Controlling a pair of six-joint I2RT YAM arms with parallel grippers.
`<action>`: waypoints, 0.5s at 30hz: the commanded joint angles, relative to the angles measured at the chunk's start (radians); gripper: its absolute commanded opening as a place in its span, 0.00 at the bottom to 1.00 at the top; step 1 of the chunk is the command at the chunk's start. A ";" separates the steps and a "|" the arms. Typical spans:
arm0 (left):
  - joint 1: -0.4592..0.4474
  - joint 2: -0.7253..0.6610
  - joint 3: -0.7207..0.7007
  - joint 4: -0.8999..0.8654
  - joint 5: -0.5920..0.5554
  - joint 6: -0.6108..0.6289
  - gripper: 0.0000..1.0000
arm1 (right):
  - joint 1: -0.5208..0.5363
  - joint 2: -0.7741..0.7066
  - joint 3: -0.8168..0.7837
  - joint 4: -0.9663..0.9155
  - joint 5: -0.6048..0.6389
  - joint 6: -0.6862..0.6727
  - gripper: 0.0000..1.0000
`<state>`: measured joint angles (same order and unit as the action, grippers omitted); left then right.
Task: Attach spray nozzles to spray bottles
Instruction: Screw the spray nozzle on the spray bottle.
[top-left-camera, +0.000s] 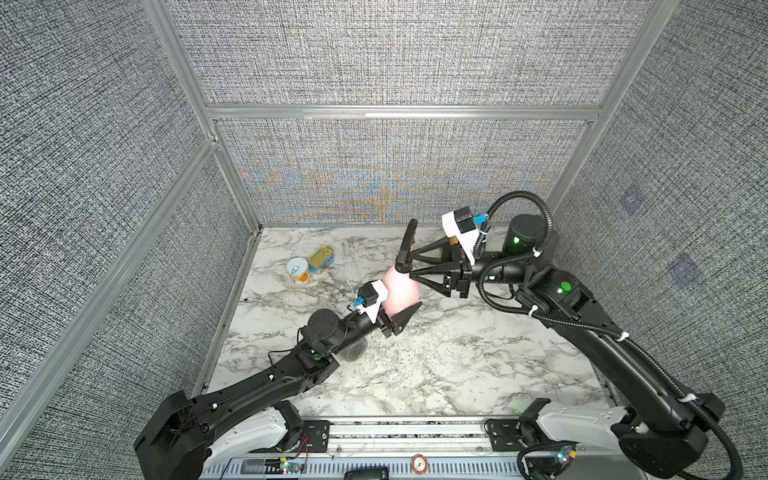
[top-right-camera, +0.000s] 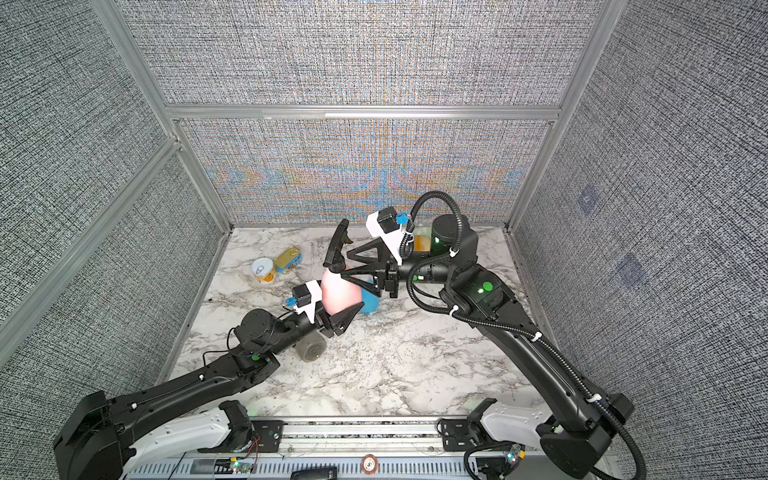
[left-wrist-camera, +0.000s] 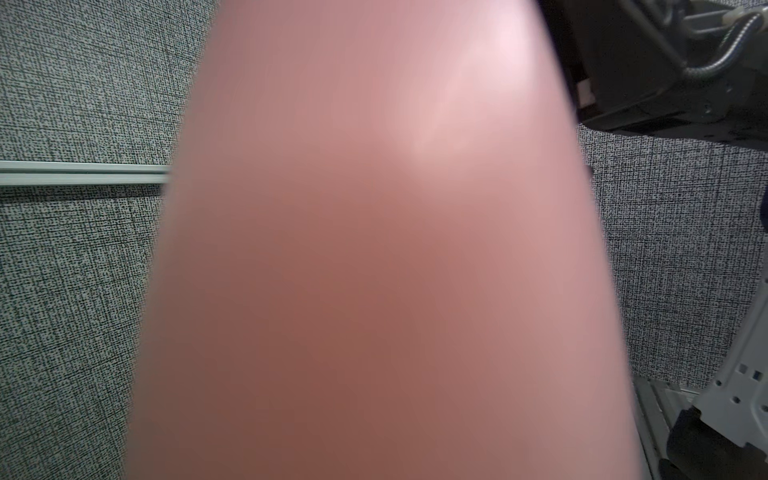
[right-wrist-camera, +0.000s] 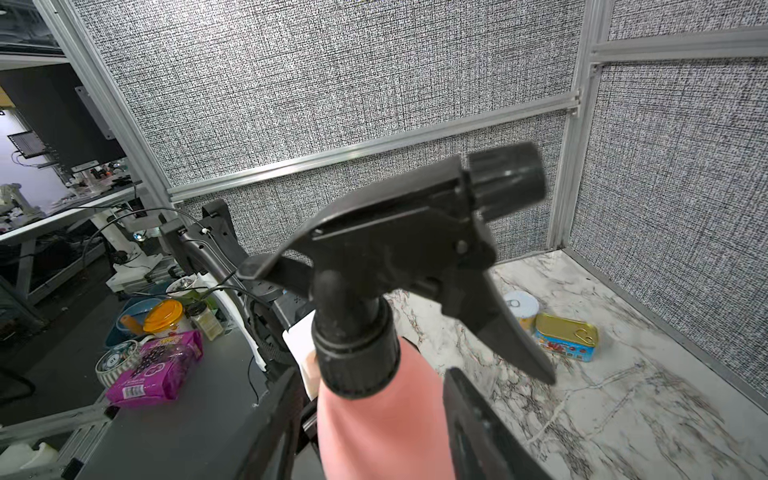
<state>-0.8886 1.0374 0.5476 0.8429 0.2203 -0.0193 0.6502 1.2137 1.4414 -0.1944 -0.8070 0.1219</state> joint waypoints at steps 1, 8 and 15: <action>0.000 -0.011 0.004 0.008 0.016 -0.002 0.56 | -0.019 -0.031 -0.021 -0.018 0.013 0.004 0.58; 0.000 -0.004 0.011 0.005 0.027 -0.008 0.55 | -0.063 -0.008 -0.021 0.027 -0.086 0.076 0.56; 0.000 -0.010 0.014 -0.001 0.062 -0.017 0.55 | -0.147 -0.062 0.022 -0.136 -0.052 -0.076 0.77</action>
<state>-0.8886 1.0302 0.5518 0.8333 0.2512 -0.0265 0.5396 1.1580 1.4513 -0.2646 -0.8455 0.1143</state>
